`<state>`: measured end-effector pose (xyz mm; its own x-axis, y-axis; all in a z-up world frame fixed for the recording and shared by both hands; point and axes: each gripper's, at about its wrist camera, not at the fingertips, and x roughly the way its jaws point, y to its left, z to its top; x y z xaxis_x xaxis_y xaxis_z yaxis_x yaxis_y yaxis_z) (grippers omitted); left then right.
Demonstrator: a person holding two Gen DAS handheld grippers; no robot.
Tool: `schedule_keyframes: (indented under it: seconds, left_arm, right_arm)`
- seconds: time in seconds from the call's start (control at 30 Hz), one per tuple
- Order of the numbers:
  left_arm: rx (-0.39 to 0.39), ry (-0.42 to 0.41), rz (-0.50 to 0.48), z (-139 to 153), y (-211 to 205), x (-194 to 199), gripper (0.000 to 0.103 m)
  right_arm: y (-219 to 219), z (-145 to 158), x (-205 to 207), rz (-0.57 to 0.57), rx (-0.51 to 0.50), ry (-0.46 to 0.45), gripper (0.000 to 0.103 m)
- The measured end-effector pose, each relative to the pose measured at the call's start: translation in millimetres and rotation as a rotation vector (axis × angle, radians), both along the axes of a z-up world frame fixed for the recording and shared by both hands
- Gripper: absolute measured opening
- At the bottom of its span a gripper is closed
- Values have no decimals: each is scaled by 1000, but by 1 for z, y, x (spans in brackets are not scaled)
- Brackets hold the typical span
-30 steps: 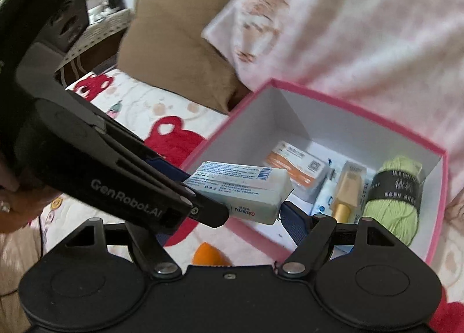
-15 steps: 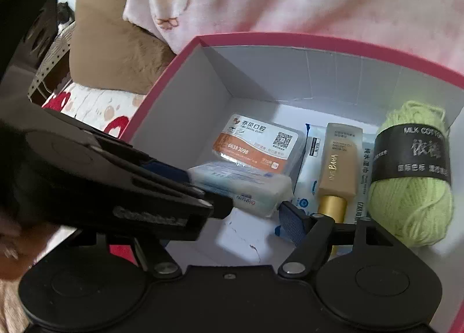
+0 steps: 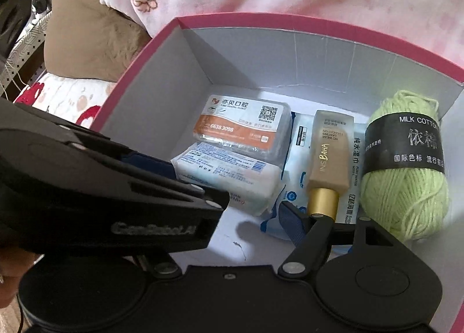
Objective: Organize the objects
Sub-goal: 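Open the left gripper and withdraw from the box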
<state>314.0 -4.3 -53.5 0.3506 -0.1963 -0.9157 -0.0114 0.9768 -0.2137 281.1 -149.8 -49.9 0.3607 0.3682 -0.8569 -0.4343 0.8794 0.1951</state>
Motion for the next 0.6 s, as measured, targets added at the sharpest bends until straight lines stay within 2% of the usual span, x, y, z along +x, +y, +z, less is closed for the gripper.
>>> schedule_keyframes:
  seconds: [0.17,0.2,0.27,0.33,0.4,0.47,0.6]
  left_arm:
    - [-19,-30,3,11,2,-10,51]
    - [-17,-40,9,12,3,-12,51]
    - [-7,-58,24,15,5,-11,51]
    - [10,-79,45,18,7,-11,51]
    - [15,-99,66,22,11,-14,51]
    - [6,-102,83,25,17,-17,51]
    - [9,-119,91,35,22,-29,51]
  right_arm:
    - [-4,0,-5,14,-4,-36,75]
    - [-4,0,-7,33,5,-46,65]
    - [-6,1,-9,75,57,-51,51]
    - [-7,0,-7,61,87,-25,47]
    - [-5,1,-10,56,70,-50,40]
    - [-5,0,-8,31,60,-33,40]
    - [-21,10,-15,-31,107,-29,40]
